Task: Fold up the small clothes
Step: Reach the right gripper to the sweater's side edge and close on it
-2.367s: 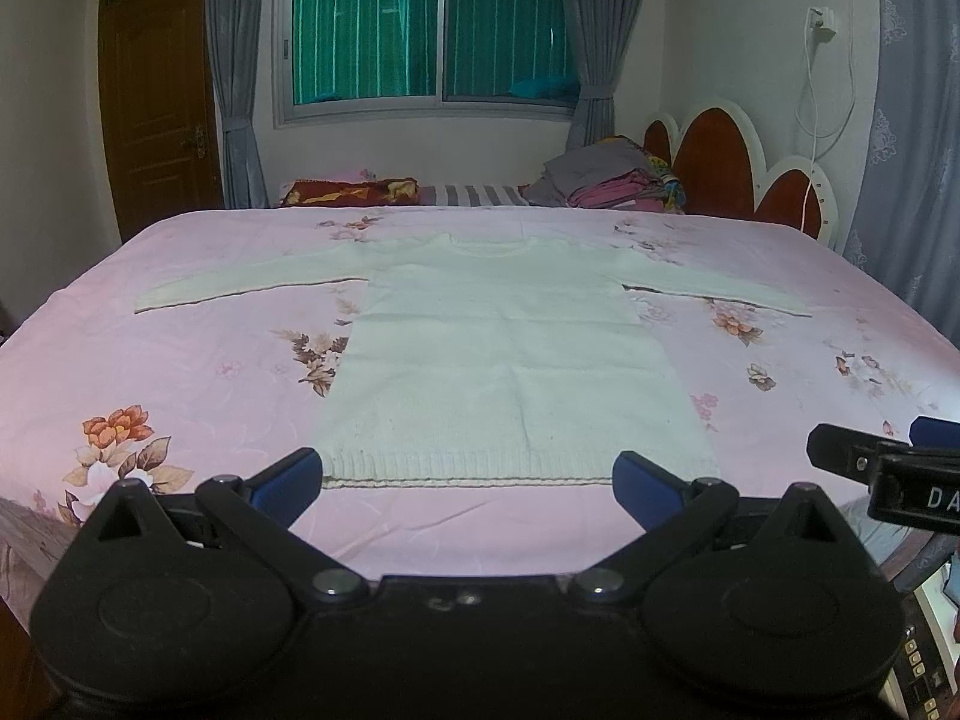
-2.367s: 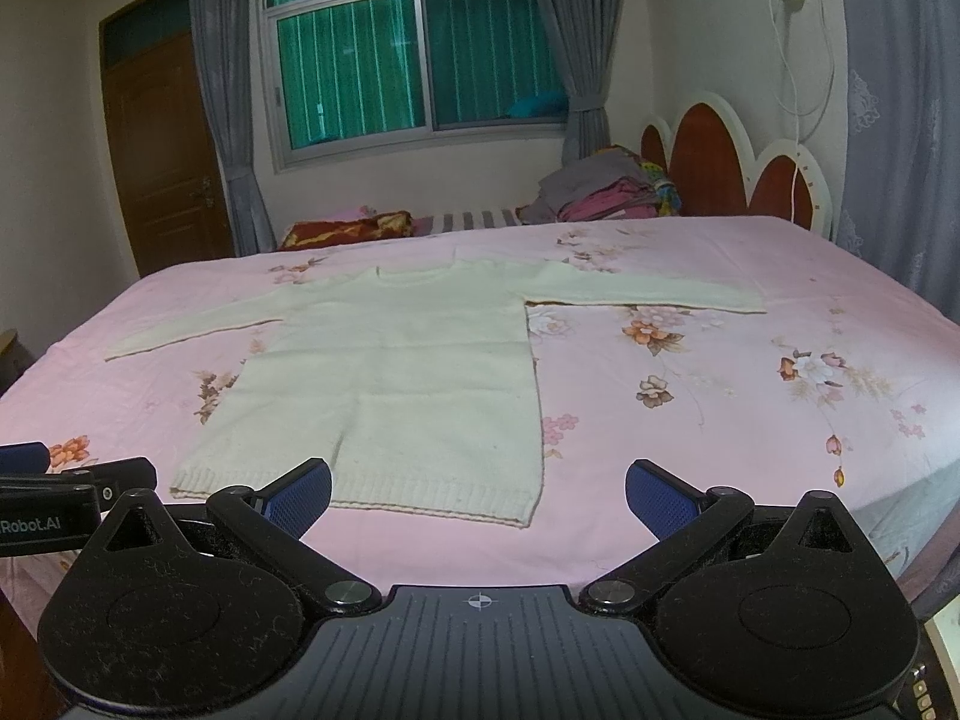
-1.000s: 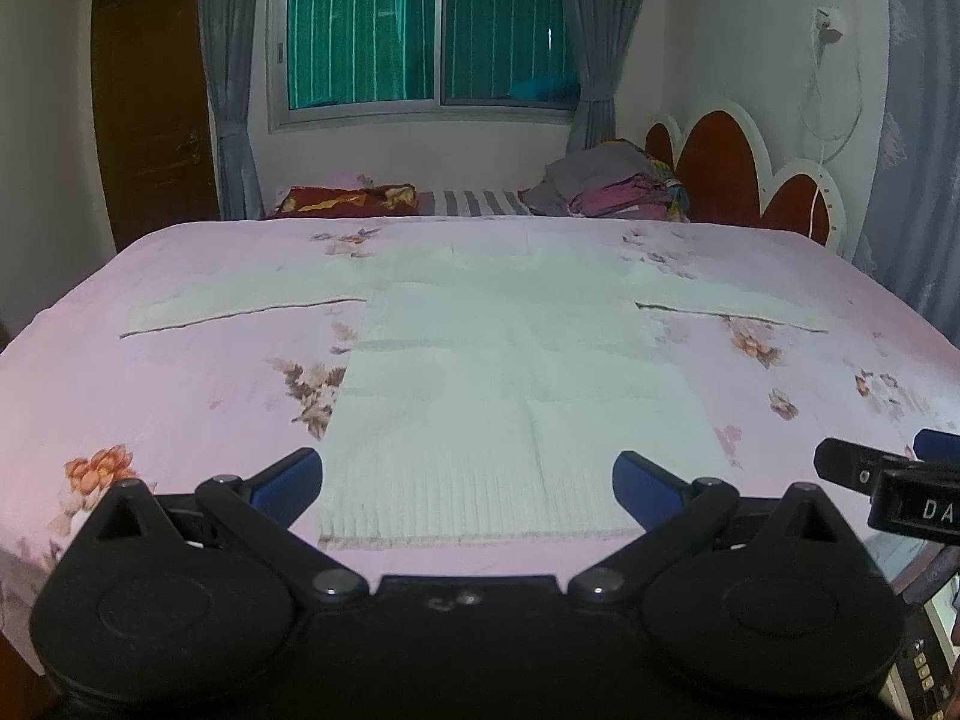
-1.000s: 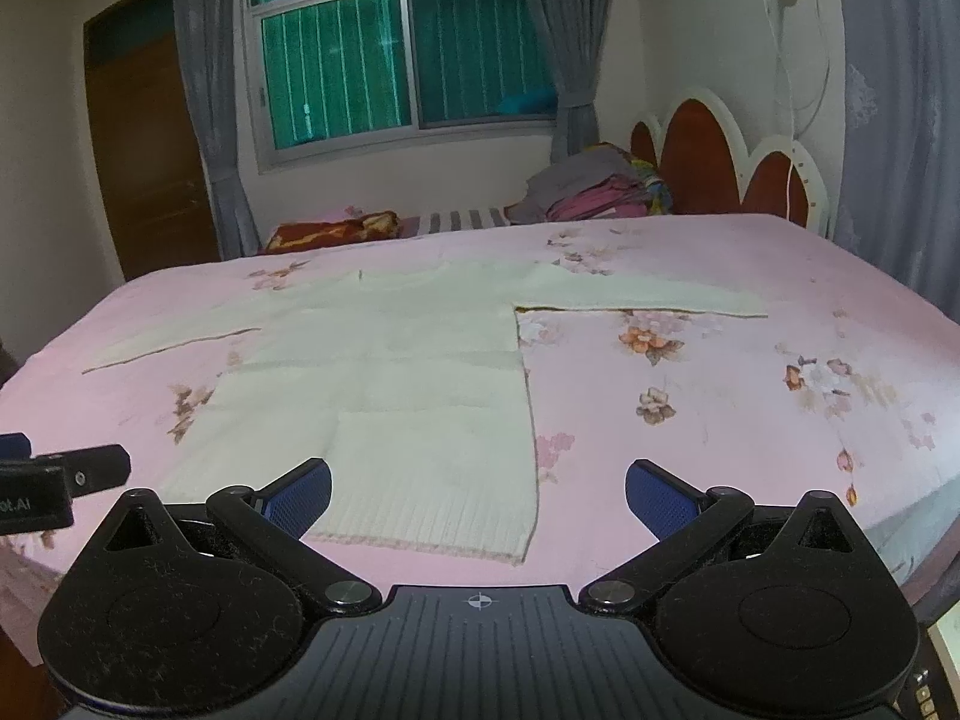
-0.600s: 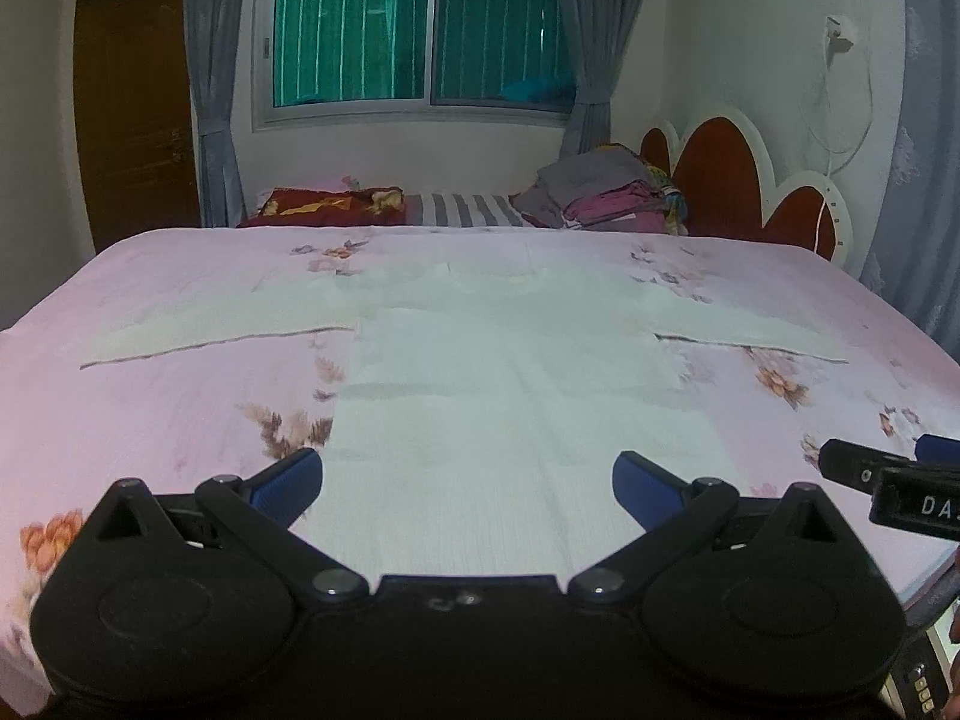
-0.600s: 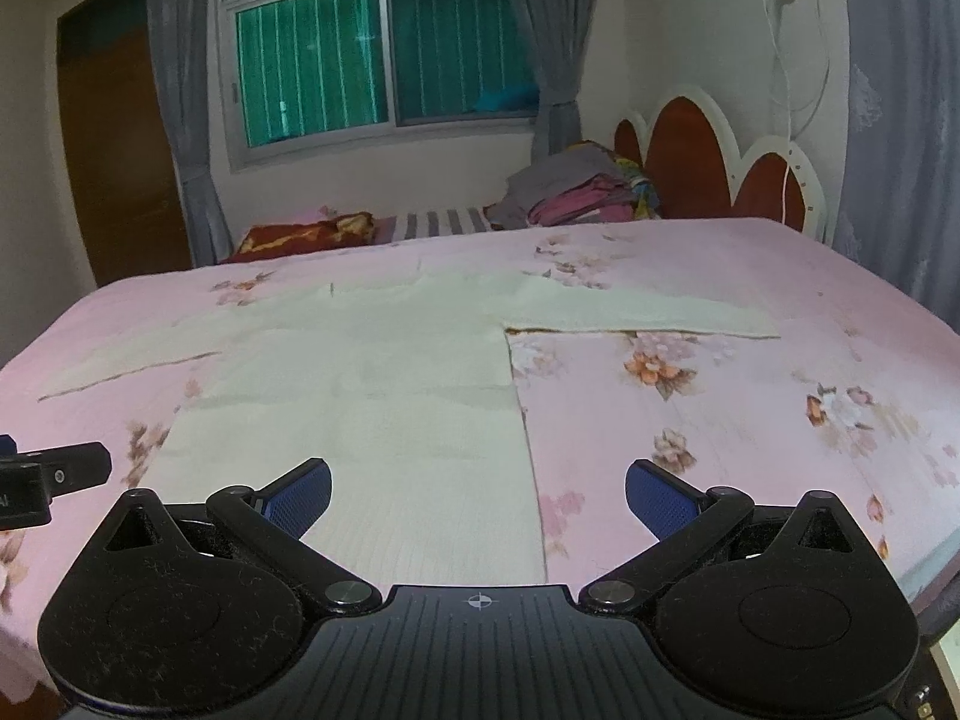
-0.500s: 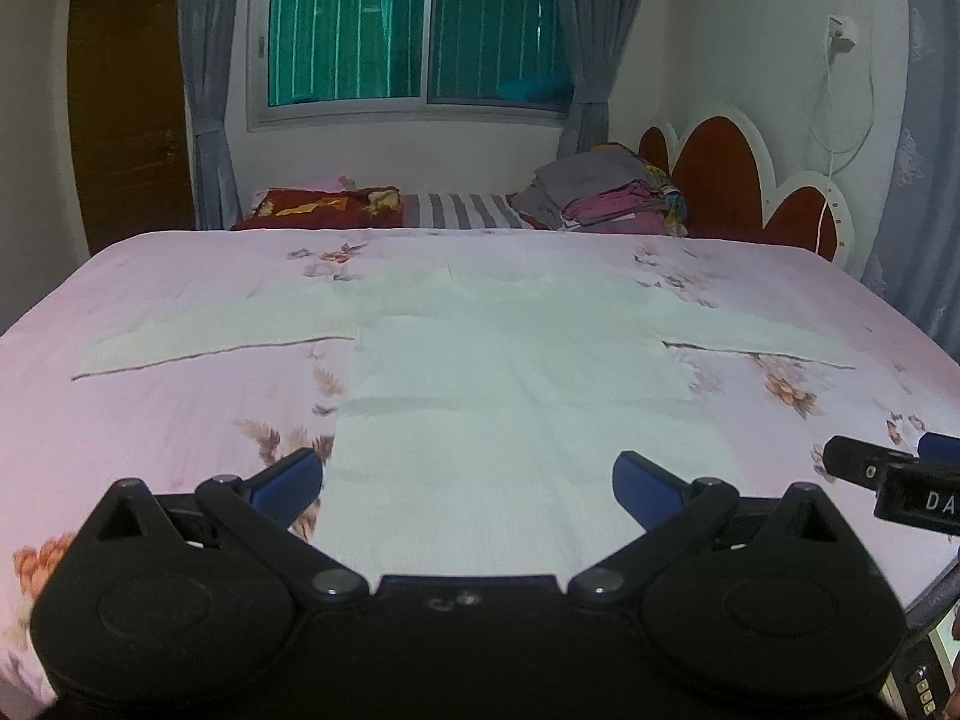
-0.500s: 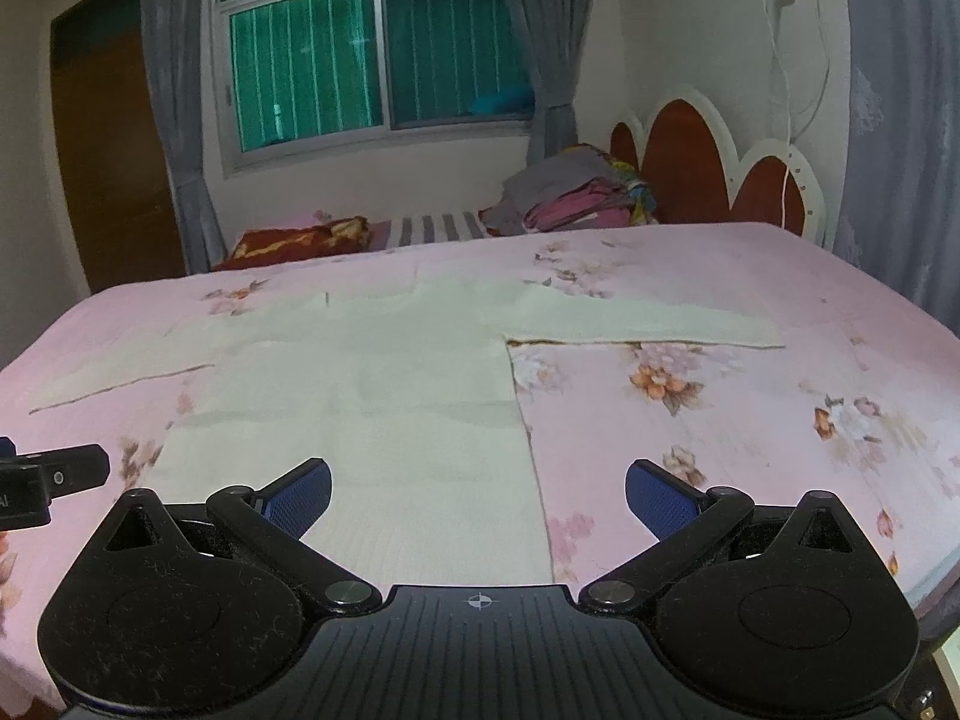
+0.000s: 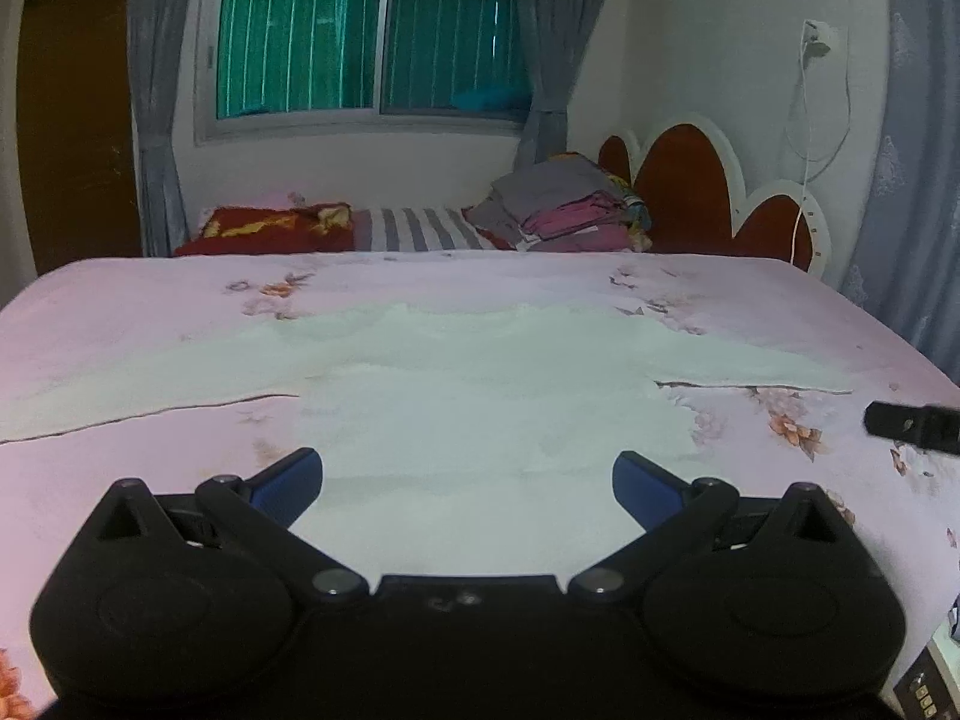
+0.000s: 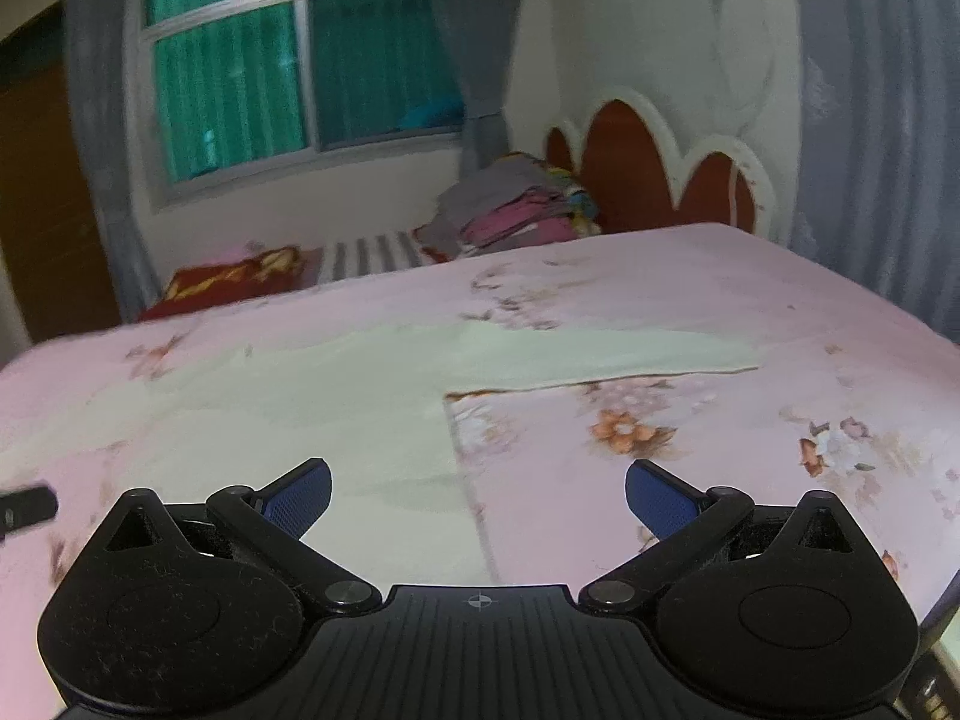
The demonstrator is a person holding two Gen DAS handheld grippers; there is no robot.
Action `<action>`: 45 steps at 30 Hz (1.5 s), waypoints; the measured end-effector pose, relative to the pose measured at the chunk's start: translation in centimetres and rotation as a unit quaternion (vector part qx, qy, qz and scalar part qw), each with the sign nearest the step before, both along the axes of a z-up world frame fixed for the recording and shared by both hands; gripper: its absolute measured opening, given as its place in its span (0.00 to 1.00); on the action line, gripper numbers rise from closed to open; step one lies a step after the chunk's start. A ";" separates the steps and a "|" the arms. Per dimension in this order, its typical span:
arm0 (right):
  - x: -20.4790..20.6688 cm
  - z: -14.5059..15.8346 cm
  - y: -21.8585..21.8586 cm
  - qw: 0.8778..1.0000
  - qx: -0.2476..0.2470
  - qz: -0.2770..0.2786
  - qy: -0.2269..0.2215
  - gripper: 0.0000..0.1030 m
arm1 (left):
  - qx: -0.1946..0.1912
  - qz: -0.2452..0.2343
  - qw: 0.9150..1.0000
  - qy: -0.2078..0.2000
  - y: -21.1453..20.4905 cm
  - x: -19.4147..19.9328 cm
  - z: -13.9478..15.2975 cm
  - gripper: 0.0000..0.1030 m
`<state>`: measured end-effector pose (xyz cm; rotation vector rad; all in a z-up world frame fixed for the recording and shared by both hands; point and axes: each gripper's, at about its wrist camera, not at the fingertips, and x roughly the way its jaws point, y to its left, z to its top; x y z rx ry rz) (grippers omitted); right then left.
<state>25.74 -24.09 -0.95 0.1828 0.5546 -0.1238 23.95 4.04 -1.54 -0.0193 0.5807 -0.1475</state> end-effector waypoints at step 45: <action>19.5 -14.4 -37.2 0.946 0.257 -0.196 0.020 0.01 | 0.045 0.069 0.987 0.137 -12.3 20.4 -6.5 0.96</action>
